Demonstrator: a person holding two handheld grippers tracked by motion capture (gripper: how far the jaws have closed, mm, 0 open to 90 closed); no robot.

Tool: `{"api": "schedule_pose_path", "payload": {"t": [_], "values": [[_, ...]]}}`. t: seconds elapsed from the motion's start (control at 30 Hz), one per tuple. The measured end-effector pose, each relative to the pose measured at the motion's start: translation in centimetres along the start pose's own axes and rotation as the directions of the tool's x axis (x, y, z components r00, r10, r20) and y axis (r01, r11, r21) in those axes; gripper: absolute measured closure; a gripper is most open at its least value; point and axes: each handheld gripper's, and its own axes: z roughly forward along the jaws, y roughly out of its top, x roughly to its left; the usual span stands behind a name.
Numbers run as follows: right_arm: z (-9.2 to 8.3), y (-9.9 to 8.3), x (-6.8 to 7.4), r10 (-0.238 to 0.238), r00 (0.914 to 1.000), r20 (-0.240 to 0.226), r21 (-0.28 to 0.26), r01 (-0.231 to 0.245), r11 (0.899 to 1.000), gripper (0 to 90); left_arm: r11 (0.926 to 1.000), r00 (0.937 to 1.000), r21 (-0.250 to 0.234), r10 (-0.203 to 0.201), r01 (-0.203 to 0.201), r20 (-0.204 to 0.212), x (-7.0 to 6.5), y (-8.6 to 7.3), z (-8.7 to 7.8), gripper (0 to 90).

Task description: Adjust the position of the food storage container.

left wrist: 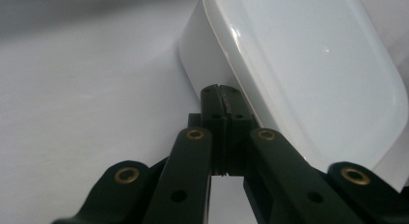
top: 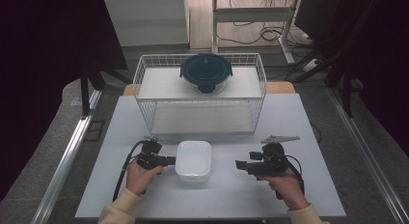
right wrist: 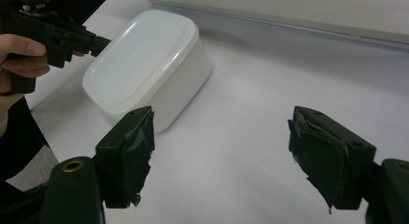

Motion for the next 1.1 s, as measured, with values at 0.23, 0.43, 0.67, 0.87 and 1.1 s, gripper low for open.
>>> {"api": "schedule_pose_path", "payload": {"t": [0.23,0.43,0.67,0.87,1.1], "values": [[0.1,-0.1,0.0,-0.003,1.0000,-0.002,0.003,0.003,1.000,23.9,0.9997,0.9996,0.005,0.024,-0.025,0.012,-1.3,0.5,0.8,90.0],[-0.1,-0.1,-0.1,-0.004,1.0000,0.006,-0.001,0.004,1.000,23.9,0.9999,0.9994,-0.007,0.012,-0.011,0.032,-1.9,0.7,1.3,90.0],[-0.7,-0.1,0.0,-0.011,0.9997,0.022,-0.013,0.012,1.000,23.9,0.9991,0.9990,-0.025,0.036,-0.036,0.025,-1.1,0.3,-0.3,89.7],[-1.0,0.0,0.0,-0.021,0.9994,0.027,-0.025,0.022,0.999,23.8,0.9902,0.9992,-0.134,0.040,-0.040,-0.005,-1.7,-0.8,-3.5,78.8],[-0.9,-0.1,-0.1,-0.019,0.9994,0.029,-0.031,0.020,0.999,23.4,0.9805,0.9994,-0.194,0.034,-0.032,0.007,-1.8,-1.4,-5.6,36.8]]}}
